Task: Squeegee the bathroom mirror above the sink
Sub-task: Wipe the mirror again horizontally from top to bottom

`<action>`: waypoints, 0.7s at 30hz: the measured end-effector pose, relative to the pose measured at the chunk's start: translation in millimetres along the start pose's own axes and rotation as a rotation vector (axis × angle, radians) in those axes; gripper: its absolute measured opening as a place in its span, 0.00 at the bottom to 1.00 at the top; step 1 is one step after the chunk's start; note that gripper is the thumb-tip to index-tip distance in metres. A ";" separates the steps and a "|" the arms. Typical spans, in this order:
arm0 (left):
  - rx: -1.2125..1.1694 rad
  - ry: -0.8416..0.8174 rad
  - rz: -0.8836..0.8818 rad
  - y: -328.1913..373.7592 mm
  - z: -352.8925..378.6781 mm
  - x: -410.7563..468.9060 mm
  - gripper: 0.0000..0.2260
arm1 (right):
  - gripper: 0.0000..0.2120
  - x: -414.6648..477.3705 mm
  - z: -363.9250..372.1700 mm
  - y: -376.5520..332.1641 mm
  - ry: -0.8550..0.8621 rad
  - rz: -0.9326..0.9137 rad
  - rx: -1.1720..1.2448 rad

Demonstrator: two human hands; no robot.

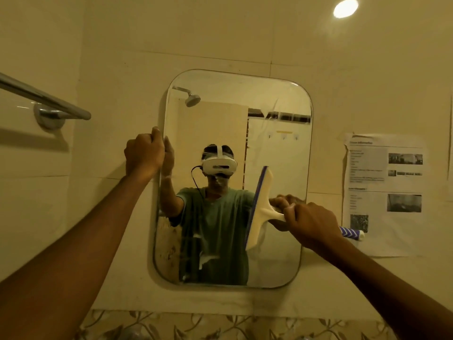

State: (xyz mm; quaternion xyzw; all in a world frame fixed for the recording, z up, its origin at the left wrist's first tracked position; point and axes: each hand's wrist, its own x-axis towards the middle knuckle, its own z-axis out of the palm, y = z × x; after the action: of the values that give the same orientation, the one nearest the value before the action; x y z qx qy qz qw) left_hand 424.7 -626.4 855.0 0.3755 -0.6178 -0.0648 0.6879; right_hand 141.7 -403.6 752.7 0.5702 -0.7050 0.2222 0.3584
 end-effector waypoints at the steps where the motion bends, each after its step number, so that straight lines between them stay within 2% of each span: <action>1: 0.010 -0.010 -0.010 2.1 -0.5 1.6 0.25 | 0.09 -2.8 -3.3 -0.8 0.008 0.002 0.006; 2: 0.011 -0.019 -0.016 4.2 -1.4 3.8 0.24 | 0.07 -2.5 -6.6 -4.4 0.025 -0.003 0.012; 4: -0.006 -0.023 -0.007 7.9 -4.7 10.6 0.22 | 0.19 4.6 -17.0 -17.0 0.079 0.026 0.080; 6: -0.063 -0.023 0.001 13.5 -9.3 21.4 0.20 | 0.27 17.9 -37.6 -30.6 0.141 0.112 0.273; 12: -0.159 -0.089 0.000 34.8 -9.4 39.6 0.16 | 0.15 74.9 -100.7 -44.4 0.259 0.254 0.656; 17: -0.130 -0.082 -0.008 27.9 -2.4 43.9 0.16 | 0.16 114.6 -130.8 -50.7 0.382 0.286 0.688; 21: -0.070 -0.043 0.030 27.1 2.4 40.5 0.16 | 0.18 136.8 -142.5 -61.3 0.420 0.294 0.619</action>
State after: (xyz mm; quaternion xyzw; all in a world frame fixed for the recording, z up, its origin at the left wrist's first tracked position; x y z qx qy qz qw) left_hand 421.7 -630.6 903.5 0.3406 -0.6352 -0.0841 0.6881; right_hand 223.9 -404.3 942.4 0.4865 -0.5901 0.5847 0.2705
